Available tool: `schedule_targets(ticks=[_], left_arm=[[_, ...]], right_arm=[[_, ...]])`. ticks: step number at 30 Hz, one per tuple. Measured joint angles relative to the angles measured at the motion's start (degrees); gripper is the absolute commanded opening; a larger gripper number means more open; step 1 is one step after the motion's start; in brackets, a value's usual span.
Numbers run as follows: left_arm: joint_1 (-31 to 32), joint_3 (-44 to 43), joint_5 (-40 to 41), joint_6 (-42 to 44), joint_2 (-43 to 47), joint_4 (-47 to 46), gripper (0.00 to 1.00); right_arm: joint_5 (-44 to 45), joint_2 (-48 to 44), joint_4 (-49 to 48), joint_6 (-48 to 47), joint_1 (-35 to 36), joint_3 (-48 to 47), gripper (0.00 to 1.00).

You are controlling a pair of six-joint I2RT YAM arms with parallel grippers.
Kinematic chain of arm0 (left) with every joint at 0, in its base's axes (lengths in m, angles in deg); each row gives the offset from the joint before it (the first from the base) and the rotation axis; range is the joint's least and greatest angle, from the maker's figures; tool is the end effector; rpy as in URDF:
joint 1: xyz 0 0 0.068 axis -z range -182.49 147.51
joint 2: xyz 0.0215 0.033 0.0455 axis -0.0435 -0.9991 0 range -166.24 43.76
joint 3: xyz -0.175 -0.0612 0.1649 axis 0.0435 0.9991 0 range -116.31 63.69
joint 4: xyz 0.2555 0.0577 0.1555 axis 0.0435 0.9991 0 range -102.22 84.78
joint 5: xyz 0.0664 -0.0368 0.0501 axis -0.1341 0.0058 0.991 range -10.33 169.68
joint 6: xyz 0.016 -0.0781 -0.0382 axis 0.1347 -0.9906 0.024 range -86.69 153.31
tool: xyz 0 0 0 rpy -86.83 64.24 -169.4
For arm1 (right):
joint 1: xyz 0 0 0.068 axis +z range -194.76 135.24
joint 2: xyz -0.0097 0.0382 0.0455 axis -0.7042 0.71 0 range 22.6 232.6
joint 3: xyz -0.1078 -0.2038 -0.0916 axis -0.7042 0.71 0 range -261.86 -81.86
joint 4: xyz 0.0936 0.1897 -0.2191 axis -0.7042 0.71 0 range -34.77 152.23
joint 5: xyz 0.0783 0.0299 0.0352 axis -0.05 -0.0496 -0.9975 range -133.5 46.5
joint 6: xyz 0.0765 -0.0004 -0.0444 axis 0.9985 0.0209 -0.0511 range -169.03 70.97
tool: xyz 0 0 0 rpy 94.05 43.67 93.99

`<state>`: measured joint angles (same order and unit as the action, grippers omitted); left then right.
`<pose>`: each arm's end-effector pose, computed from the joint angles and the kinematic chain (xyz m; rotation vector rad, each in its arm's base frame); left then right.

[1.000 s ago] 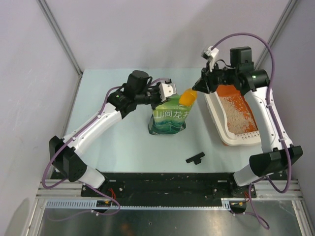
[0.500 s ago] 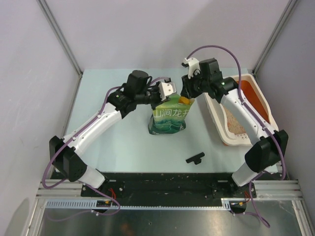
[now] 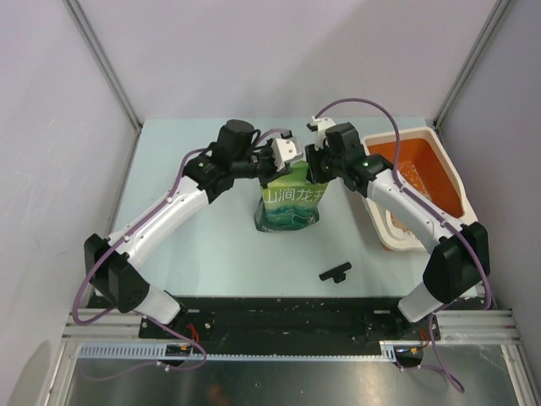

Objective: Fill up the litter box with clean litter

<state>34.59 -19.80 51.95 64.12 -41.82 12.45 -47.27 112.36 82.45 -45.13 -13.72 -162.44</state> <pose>0.3151 -0.2840 0.3360 1.3702 1.4909 -0.5607 0.3727 0.2304 0.2742 -0.5604 2.1640 0.4092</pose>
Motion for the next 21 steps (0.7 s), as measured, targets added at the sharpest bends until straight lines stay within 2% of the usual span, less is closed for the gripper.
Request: schedule_targets(ticks=[5, 11, 21], left_arm=[[0.0, 0.0, -0.2, -1.2, 0.0, 0.0, 0.0], [0.0, 0.0, -0.5, -2.0, -0.2, -0.1, 0.0], [0.5, 0.7, 1.0, -1.8, -0.2, -1.1, 0.0]], right_arm=[[-4.1, 0.5, -2.0, 5.5, -3.0, 1.5, 0.0], [-16.6, 3.2, -5.6, 14.7, -9.1, 2.9, 0.0], [-31.0, 5.0, -10.5, 27.8, -15.7, 3.9, 0.0]])
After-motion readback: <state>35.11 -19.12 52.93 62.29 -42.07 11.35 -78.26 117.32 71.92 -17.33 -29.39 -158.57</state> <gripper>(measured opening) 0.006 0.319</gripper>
